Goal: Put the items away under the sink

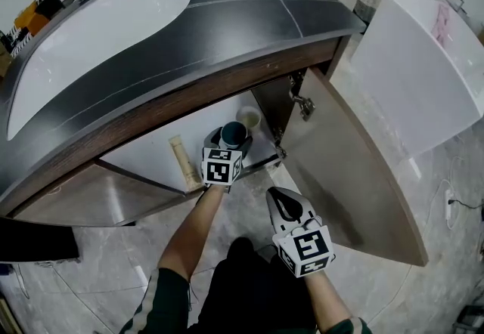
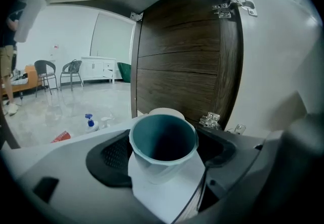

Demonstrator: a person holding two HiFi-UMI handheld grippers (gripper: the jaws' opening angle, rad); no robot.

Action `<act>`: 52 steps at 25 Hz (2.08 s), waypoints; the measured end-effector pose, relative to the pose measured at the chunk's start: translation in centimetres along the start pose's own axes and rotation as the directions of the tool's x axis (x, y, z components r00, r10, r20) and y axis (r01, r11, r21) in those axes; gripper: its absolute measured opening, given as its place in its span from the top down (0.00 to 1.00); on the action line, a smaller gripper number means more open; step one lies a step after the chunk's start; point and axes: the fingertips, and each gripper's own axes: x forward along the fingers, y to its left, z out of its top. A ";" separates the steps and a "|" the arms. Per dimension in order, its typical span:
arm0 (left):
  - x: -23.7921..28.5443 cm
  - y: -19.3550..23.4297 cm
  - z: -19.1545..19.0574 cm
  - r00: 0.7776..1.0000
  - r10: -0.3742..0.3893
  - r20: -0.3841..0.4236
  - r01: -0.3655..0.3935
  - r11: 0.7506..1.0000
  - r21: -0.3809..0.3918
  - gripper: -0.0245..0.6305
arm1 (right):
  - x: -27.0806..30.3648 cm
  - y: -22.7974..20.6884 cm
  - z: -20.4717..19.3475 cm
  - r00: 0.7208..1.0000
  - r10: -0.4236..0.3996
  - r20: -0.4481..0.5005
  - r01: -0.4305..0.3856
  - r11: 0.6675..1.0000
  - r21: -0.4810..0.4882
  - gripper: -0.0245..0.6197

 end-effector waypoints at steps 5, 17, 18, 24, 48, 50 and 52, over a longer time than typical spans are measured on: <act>-0.5 -0.3 -0.5 1.000 -0.015 -0.023 0.016 1.000 0.022 0.37 | 0.2 0.3 0.6 1.000 0.004 0.013 -0.004 1.000 0.008 0.90; -6.7 -1.2 0.0 1.000 -0.007 0.003 0.007 1.000 0.027 0.41 | -0.6 1.2 2.6 0.999 0.013 0.040 -0.016 0.997 0.074 0.90; -7.8 -1.5 0.3 1.000 -0.014 0.005 0.014 1.000 0.021 0.53 | -0.8 1.6 3.4 0.999 0.013 0.042 -0.017 0.997 0.080 0.90; -15.5 -4.5 2.4 0.997 -0.016 -0.082 0.015 1.000 -0.007 0.95 | -4.4 4.7 9.5 1.000 0.026 -0.017 -0.024 0.997 0.073 0.90; -54.5 -14.7 41.3 0.992 0.012 -0.129 -0.014 1.000 -0.017 0.95 | -31.7 17.4 52.7 0.998 0.029 -0.054 -0.024 0.995 0.095 0.90; -57.0 -12.6 42.2 0.991 0.048 -0.122 -0.049 0.999 -0.008 0.95 | -32.4 19.3 54.1 0.998 0.045 -0.044 -0.042 0.996 0.083 0.90; -58.8 -10.8 42.5 0.992 0.071 -0.107 -0.076 0.996 -0.039 0.94 | -33.1 20.4 55.1 0.997 0.054 -0.049 -0.051 0.997 0.065 0.90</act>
